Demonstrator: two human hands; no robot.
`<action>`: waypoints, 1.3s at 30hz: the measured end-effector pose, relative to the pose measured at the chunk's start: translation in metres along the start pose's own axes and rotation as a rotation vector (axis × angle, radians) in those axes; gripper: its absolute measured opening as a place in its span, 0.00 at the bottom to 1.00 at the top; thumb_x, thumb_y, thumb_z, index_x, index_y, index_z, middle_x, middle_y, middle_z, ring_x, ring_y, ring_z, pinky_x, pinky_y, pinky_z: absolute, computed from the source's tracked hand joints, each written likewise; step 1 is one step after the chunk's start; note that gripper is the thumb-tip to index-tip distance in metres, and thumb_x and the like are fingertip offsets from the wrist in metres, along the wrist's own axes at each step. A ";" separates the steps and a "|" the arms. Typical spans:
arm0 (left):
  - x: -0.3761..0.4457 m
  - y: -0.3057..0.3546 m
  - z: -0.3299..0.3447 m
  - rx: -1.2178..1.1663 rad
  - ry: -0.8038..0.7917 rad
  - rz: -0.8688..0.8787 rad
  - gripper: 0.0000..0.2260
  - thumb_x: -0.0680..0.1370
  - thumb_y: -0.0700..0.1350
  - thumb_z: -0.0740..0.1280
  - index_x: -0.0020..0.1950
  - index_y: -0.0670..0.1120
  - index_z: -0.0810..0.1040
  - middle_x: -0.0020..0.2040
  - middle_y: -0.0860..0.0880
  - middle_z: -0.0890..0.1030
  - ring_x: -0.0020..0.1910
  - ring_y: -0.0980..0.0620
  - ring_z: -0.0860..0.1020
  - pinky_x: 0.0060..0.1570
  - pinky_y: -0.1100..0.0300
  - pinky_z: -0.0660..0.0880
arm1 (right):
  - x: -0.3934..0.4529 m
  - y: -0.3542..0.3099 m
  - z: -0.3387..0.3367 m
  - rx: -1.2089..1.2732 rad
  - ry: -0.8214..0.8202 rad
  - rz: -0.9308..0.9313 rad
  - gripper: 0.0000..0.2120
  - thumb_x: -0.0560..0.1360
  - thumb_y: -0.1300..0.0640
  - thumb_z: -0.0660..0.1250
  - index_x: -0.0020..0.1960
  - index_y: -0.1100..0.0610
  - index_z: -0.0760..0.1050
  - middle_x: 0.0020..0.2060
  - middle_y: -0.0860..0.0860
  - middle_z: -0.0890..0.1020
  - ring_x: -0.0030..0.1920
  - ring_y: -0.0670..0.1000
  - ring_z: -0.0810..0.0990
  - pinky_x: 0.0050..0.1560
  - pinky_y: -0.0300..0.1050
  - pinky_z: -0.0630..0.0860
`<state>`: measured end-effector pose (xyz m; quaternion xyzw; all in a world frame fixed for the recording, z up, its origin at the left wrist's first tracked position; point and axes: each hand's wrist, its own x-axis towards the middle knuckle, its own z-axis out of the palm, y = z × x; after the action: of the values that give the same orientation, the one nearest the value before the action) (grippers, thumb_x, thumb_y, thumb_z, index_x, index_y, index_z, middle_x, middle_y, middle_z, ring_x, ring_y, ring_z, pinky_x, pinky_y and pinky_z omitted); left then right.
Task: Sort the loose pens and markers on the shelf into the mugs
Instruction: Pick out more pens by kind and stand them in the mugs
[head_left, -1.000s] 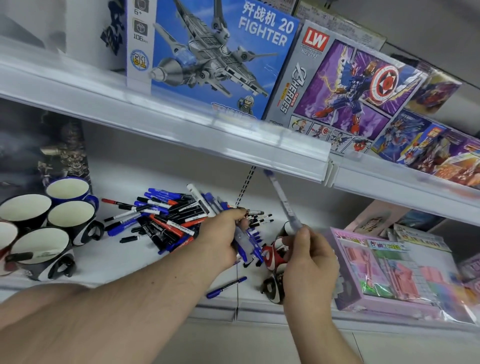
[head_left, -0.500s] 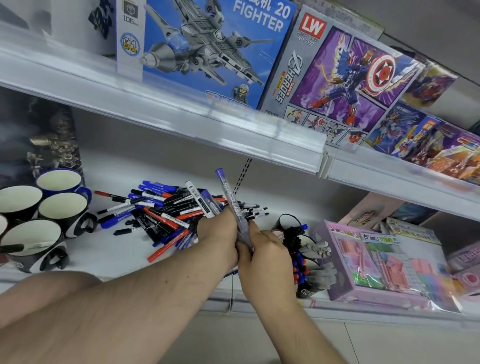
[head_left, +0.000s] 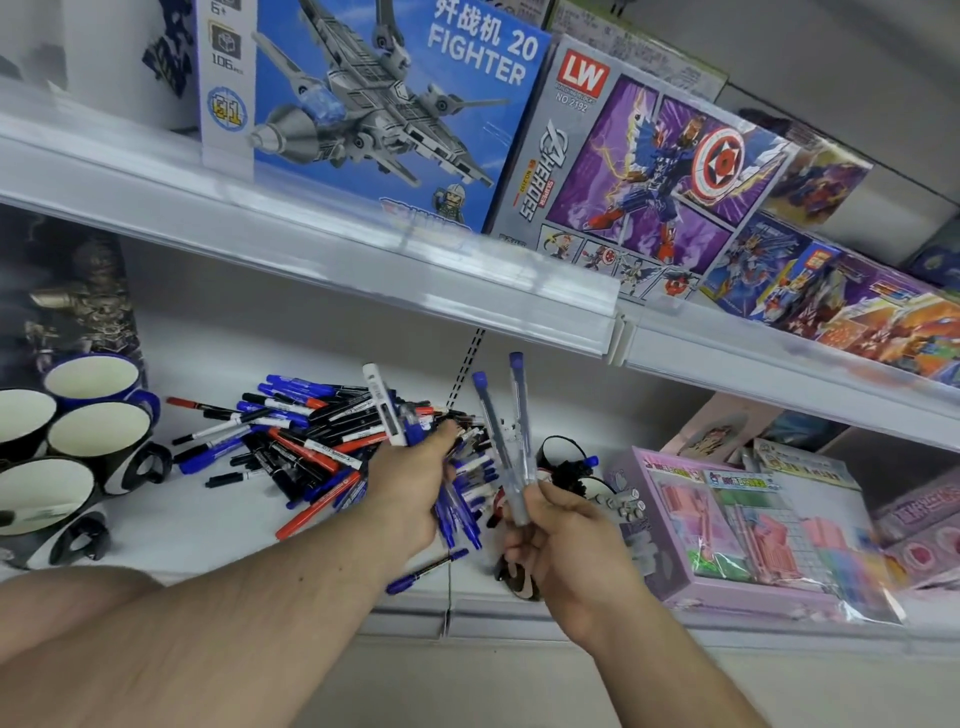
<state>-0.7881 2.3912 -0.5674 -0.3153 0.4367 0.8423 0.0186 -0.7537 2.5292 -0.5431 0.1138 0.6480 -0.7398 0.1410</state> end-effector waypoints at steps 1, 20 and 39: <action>0.004 0.002 -0.002 -0.017 0.003 -0.004 0.10 0.76 0.49 0.73 0.43 0.44 0.77 0.31 0.48 0.74 0.28 0.53 0.72 0.27 0.61 0.74 | -0.001 0.000 -0.006 -0.049 -0.001 -0.002 0.10 0.82 0.63 0.60 0.51 0.67 0.79 0.37 0.59 0.76 0.28 0.51 0.74 0.29 0.43 0.73; -0.013 -0.001 0.022 -0.004 -0.202 -0.027 0.06 0.76 0.43 0.73 0.49 0.41 0.82 0.26 0.51 0.74 0.21 0.57 0.72 0.27 0.63 0.70 | -0.019 -0.013 -0.024 -0.230 0.098 -0.145 0.06 0.81 0.66 0.62 0.56 0.64 0.74 0.46 0.67 0.82 0.33 0.56 0.84 0.33 0.43 0.81; -0.014 -0.003 0.038 -0.004 -0.185 0.003 0.05 0.73 0.42 0.75 0.43 0.42 0.82 0.26 0.51 0.75 0.22 0.56 0.74 0.27 0.64 0.73 | -0.018 -0.015 -0.021 -0.059 0.189 -0.046 0.07 0.80 0.65 0.62 0.56 0.61 0.77 0.39 0.60 0.81 0.29 0.51 0.76 0.30 0.43 0.72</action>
<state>-0.7957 2.4249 -0.5458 -0.2353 0.4318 0.8689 0.0569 -0.7429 2.5532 -0.5260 0.1640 0.6822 -0.7095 0.0657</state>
